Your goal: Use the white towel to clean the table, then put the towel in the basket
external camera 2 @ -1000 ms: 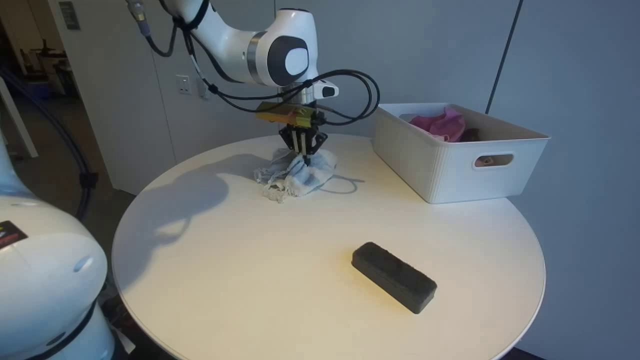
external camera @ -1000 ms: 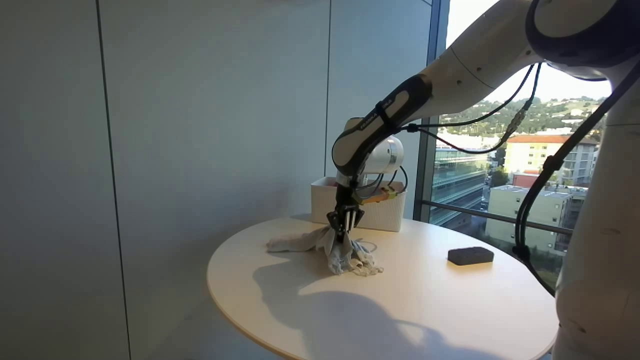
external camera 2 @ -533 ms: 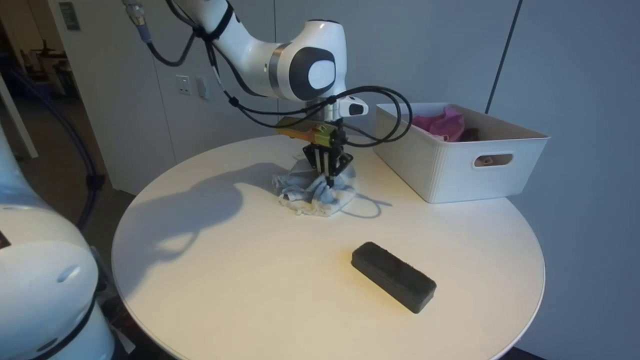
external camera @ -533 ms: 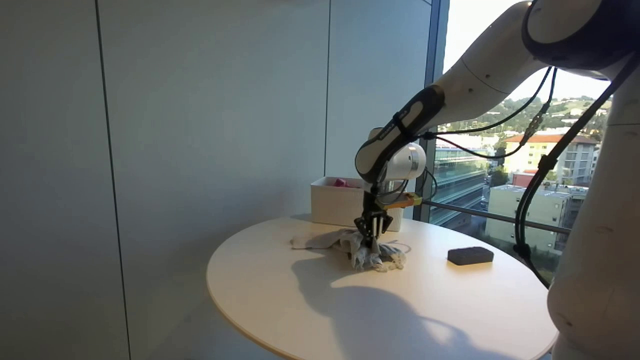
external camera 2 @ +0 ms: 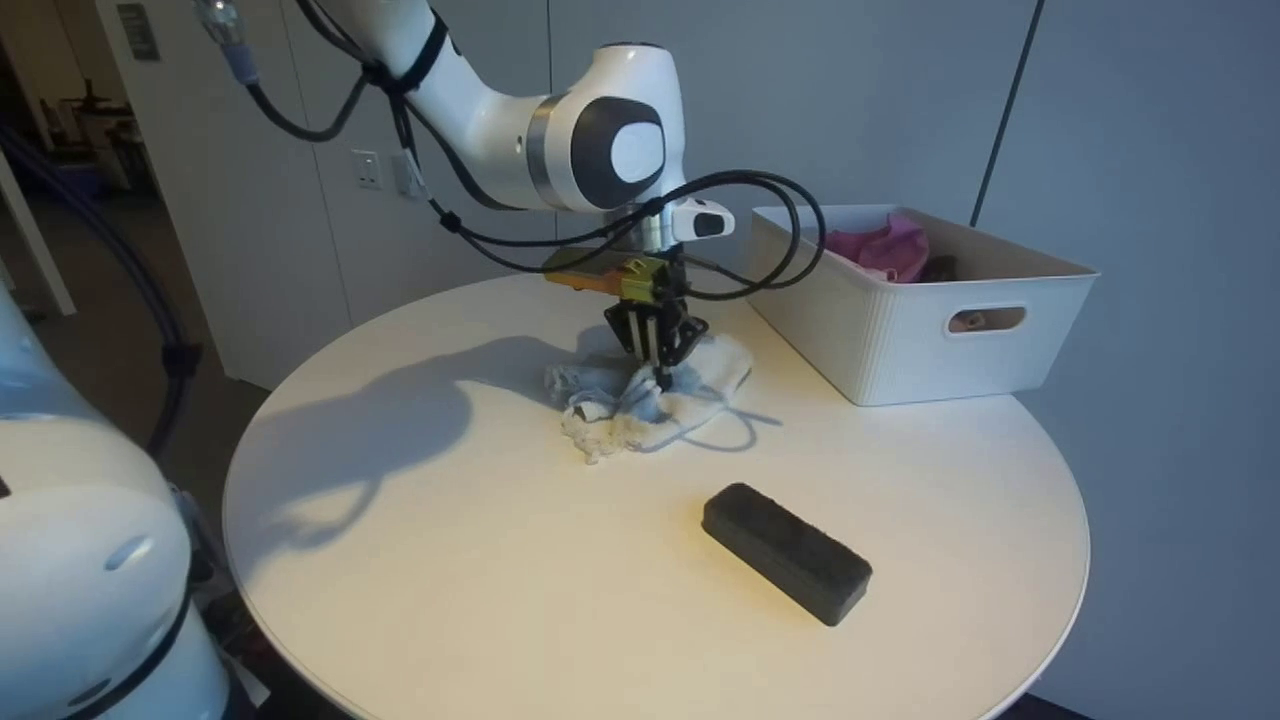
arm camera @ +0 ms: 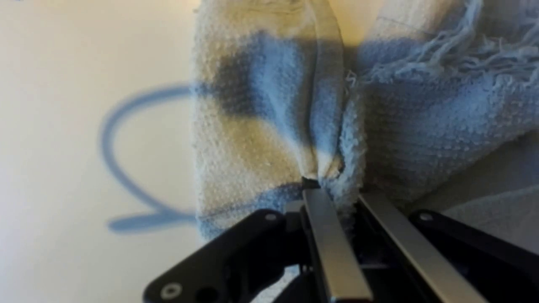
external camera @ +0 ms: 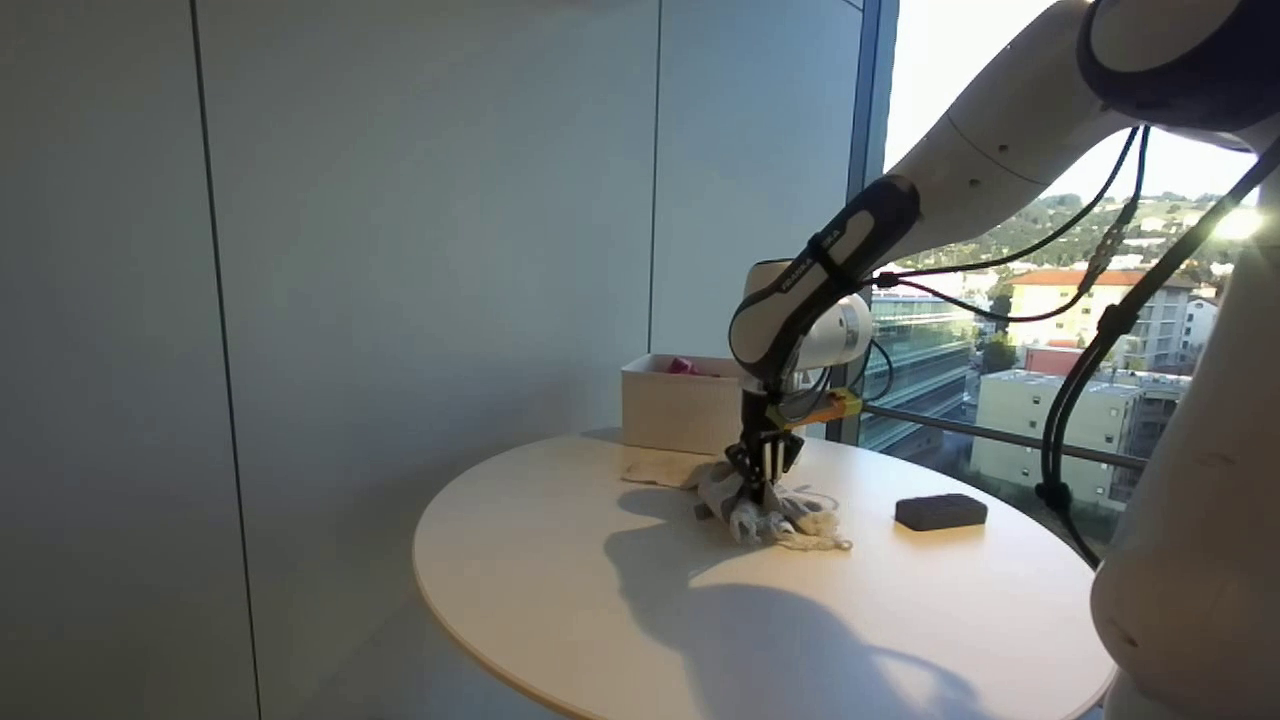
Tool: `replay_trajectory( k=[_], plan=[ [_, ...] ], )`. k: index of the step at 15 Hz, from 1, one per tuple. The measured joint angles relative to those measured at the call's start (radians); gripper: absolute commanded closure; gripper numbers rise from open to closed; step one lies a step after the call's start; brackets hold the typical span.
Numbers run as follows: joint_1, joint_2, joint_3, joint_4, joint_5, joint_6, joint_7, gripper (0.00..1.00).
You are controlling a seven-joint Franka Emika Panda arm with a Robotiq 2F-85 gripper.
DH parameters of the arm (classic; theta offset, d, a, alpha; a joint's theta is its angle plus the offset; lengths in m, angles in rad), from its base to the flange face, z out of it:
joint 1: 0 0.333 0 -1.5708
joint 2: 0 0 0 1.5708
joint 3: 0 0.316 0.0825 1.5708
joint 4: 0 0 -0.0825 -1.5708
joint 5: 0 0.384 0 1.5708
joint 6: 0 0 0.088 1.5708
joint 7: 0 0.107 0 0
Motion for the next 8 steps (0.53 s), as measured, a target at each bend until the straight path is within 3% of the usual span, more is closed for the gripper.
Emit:
replay_trajectory(
  k=[5, 8],
  plan=[
    [0.139, -0.03, 0.094, 0.004, 0.189, -0.093, -0.151, 0.89],
    [0.175, -0.027, 0.102, 0.028, 0.242, -0.159, -0.248, 0.89]
  ],
)
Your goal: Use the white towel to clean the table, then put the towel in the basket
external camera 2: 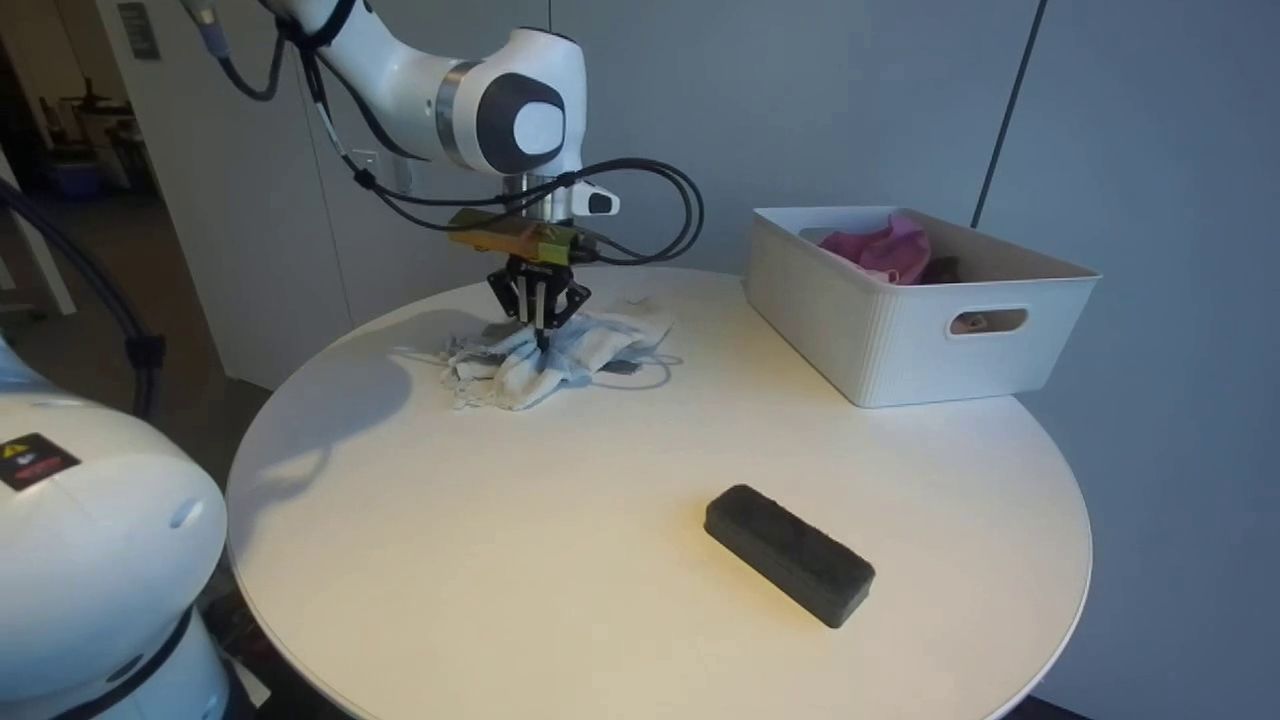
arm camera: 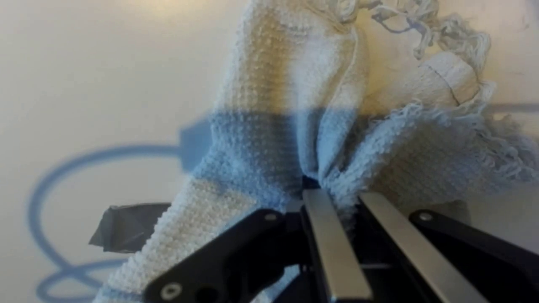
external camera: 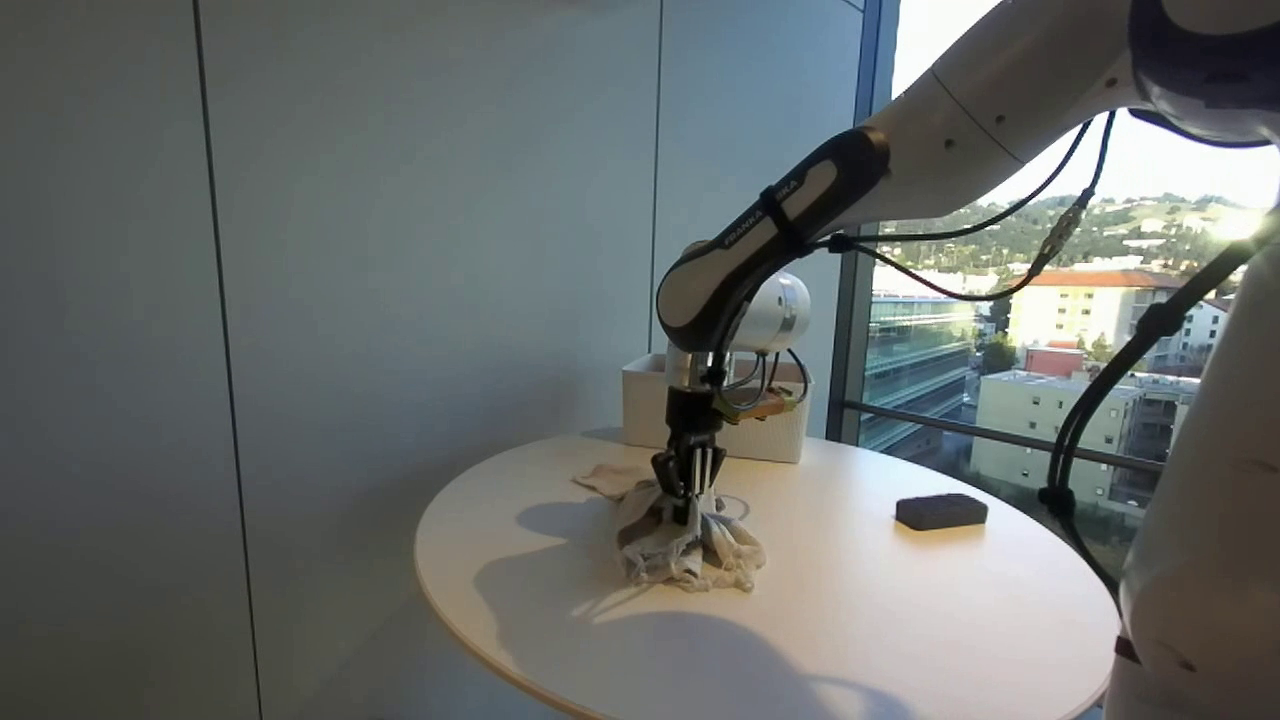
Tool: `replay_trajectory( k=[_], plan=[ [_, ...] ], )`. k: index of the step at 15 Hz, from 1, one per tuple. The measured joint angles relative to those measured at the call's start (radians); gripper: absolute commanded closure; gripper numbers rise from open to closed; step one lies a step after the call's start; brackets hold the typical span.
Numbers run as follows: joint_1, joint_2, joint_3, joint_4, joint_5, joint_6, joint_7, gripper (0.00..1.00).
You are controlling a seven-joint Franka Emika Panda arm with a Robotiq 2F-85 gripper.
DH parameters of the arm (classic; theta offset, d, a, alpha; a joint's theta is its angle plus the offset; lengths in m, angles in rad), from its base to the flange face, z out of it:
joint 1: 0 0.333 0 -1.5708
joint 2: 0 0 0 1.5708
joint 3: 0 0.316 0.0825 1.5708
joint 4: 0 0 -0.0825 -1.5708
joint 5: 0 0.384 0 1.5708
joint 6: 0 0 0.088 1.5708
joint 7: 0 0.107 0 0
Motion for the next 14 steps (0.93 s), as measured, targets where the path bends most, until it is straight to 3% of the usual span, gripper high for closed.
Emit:
replay_trajectory(
  k=[9, 14],
  plan=[
    [-0.134, 0.088, -0.112, 0.132, -0.019, -0.03, 0.026, 0.89],
    [-0.148, 0.116, -0.106, 0.177, -0.063, -0.065, 0.087, 0.89]
  ],
)
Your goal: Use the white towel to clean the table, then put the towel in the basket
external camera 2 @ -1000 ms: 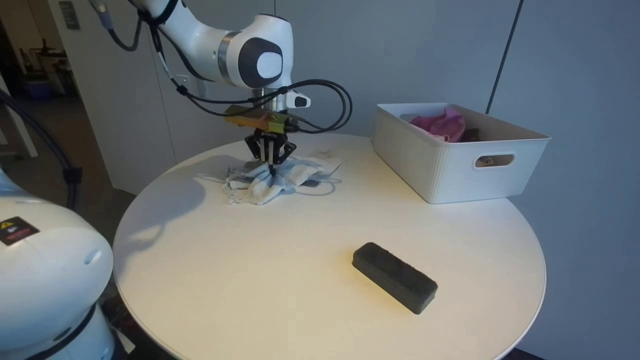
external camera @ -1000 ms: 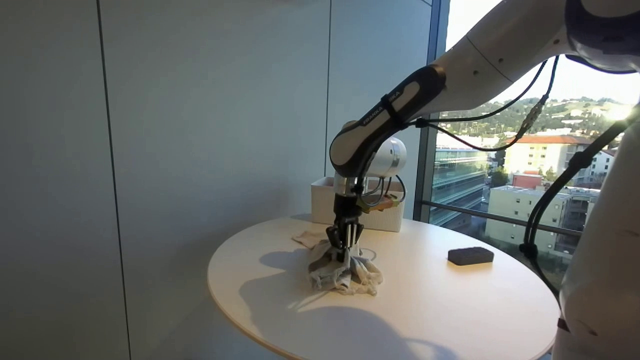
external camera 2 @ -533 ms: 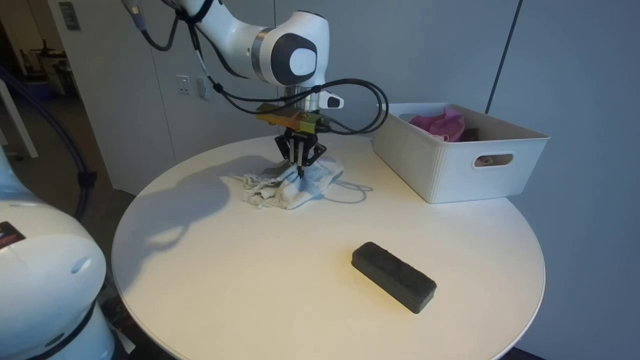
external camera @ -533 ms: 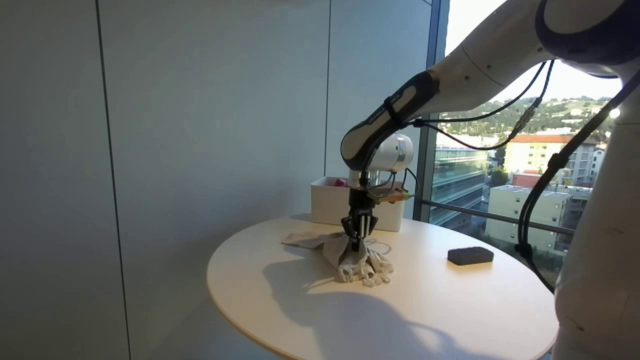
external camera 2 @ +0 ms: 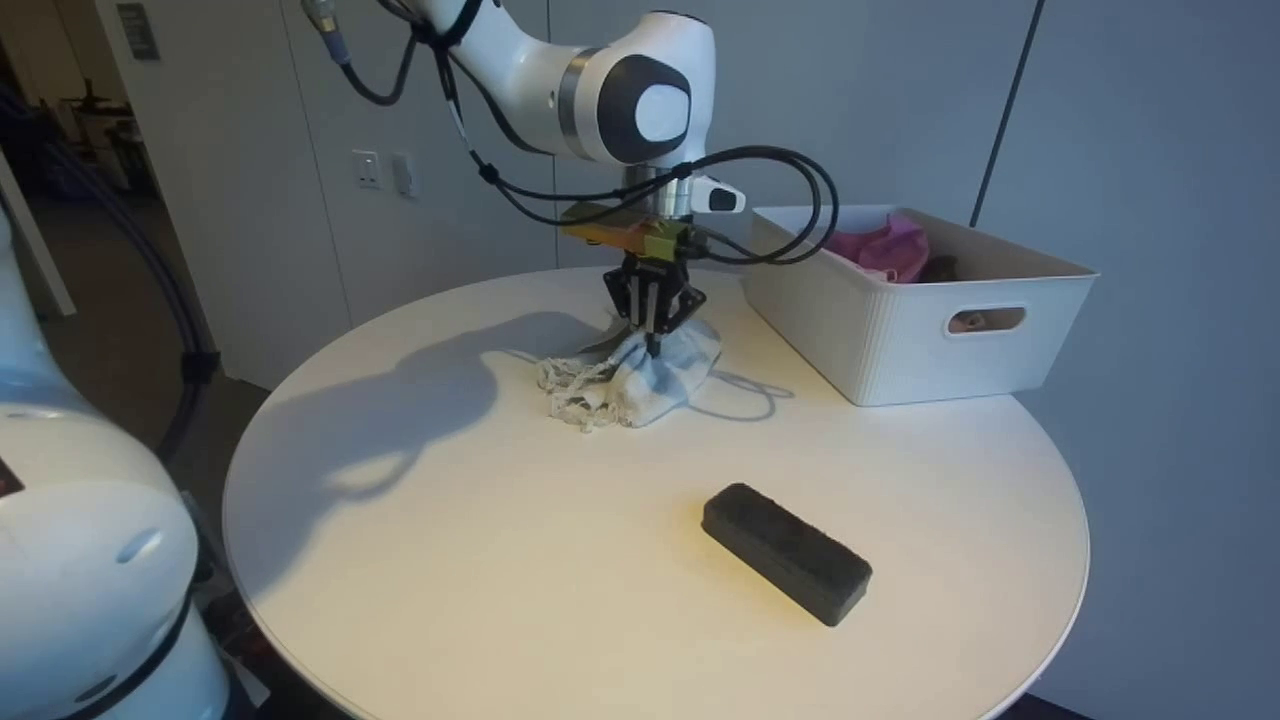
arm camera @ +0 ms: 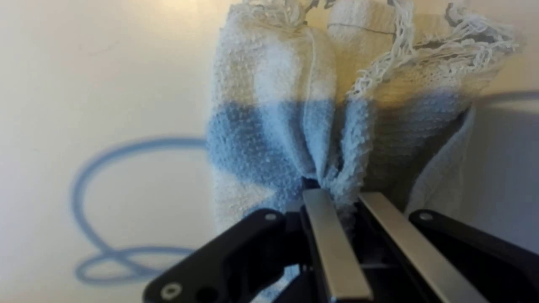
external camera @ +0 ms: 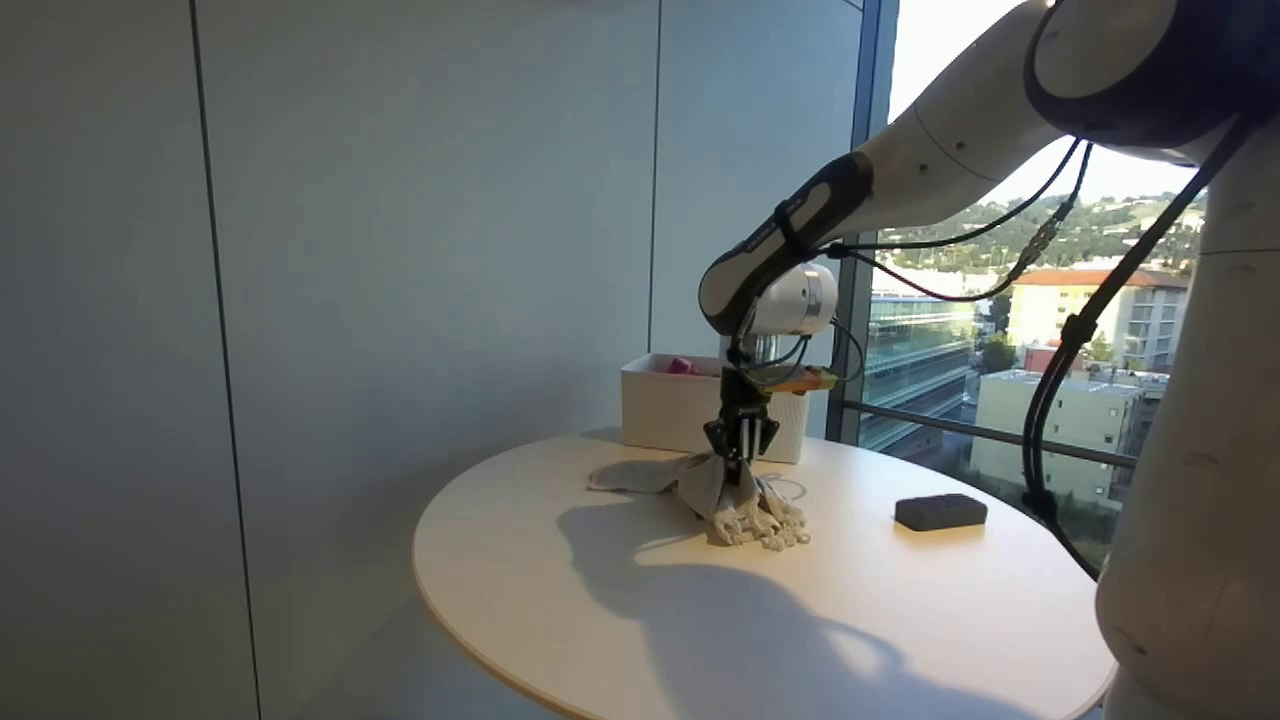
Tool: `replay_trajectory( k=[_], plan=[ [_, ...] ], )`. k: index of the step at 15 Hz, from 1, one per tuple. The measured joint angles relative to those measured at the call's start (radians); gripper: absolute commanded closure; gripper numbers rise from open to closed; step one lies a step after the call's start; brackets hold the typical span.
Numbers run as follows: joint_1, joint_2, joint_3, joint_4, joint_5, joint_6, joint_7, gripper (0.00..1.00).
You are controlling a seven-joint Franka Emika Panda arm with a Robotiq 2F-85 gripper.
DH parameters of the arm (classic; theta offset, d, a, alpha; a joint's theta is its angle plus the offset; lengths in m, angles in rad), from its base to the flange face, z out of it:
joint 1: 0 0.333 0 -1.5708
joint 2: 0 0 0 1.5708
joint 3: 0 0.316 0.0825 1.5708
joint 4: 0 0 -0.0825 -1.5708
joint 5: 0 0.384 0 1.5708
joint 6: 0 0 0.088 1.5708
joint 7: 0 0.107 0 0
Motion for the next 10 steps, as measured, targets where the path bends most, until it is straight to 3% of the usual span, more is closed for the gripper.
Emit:
replay_trajectory(
  k=[6, 10],
  plan=[
    [0.083, -0.006, 0.09, 0.024, 0.119, -0.204, -0.101, 0.89],
    [0.108, -0.021, 0.121, 0.039, 0.005, -0.161, -0.088, 0.89]
  ],
)
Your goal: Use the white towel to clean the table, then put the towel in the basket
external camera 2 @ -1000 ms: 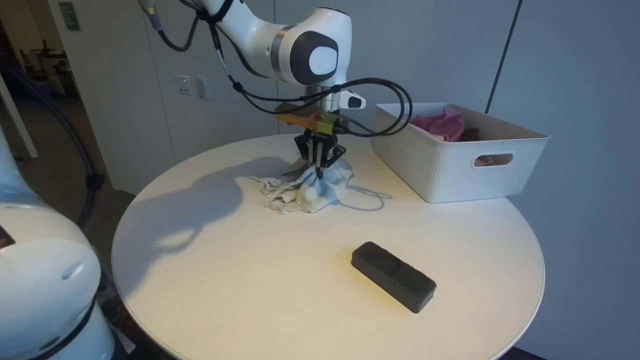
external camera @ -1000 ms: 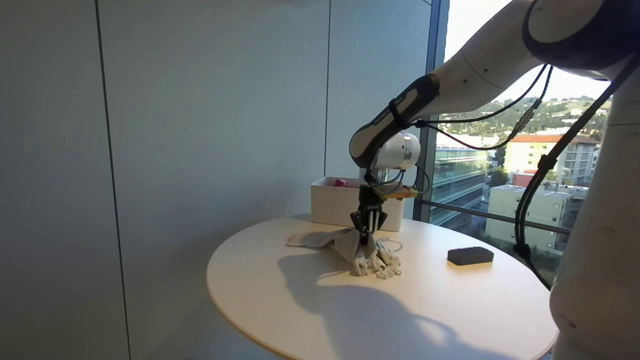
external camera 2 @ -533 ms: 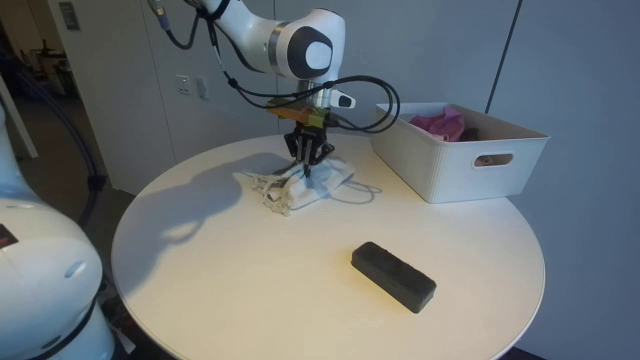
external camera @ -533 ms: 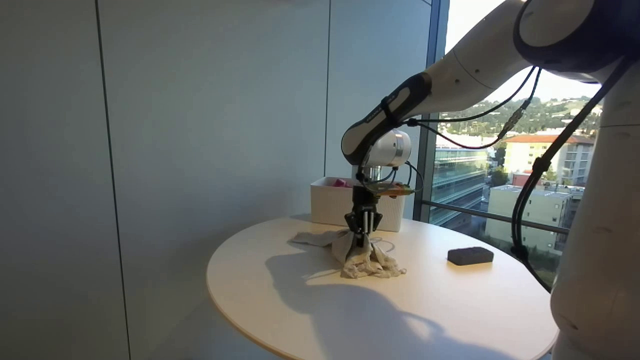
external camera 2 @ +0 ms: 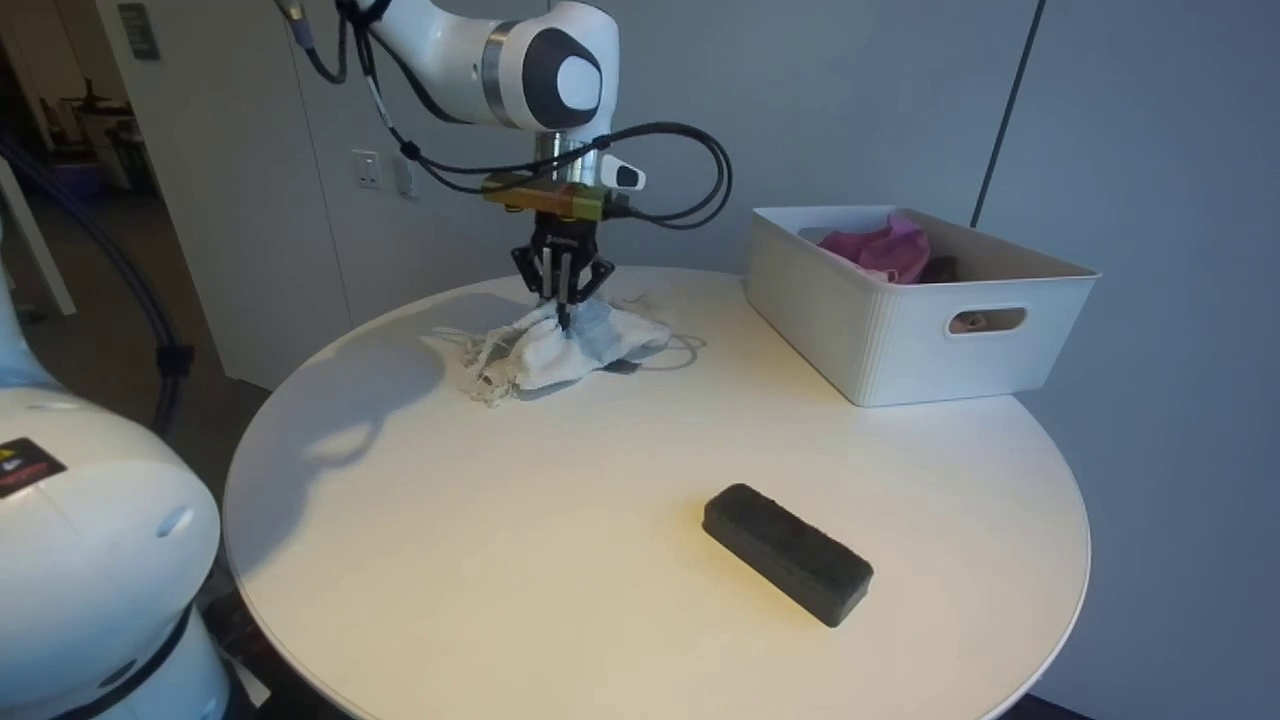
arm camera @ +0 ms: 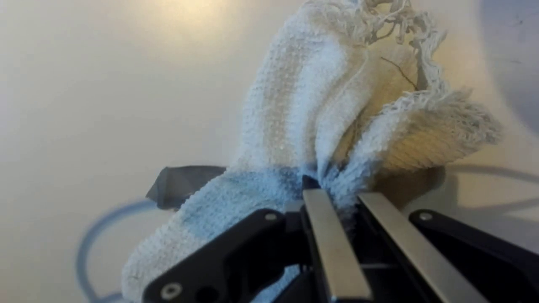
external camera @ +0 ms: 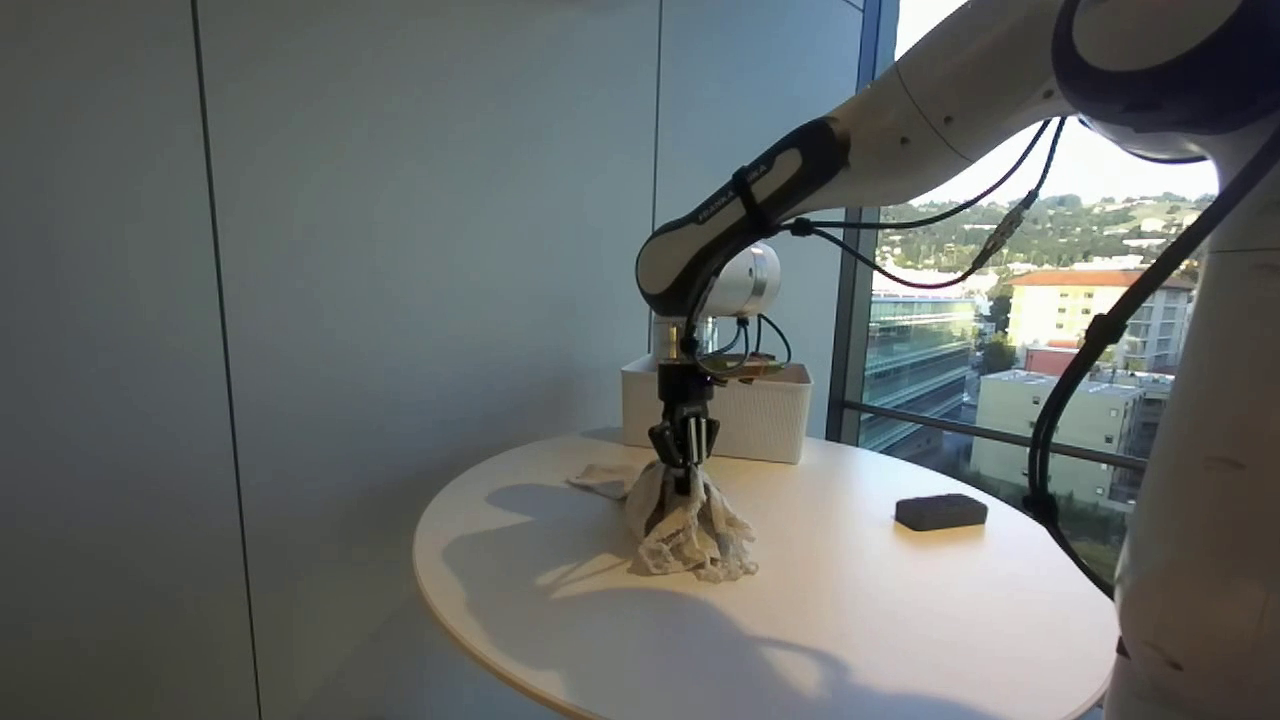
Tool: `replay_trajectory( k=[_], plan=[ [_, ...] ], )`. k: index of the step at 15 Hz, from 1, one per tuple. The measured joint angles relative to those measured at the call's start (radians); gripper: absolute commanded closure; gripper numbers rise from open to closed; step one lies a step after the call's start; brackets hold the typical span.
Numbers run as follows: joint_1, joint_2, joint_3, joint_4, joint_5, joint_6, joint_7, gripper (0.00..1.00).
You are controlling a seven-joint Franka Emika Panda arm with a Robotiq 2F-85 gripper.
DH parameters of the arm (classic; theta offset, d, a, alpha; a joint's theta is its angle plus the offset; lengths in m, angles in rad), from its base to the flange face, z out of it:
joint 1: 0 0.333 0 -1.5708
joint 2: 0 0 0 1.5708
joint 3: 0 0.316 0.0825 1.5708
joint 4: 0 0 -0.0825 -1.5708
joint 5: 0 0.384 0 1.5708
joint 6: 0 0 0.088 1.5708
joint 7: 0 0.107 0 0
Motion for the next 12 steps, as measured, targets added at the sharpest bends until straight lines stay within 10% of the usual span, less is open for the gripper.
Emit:
replay_trajectory(
  k=[12],
  plan=[
    [0.02, -0.244, 0.059, 0.2, -0.442, 0.03, 0.049, 0.89]
  ],
)
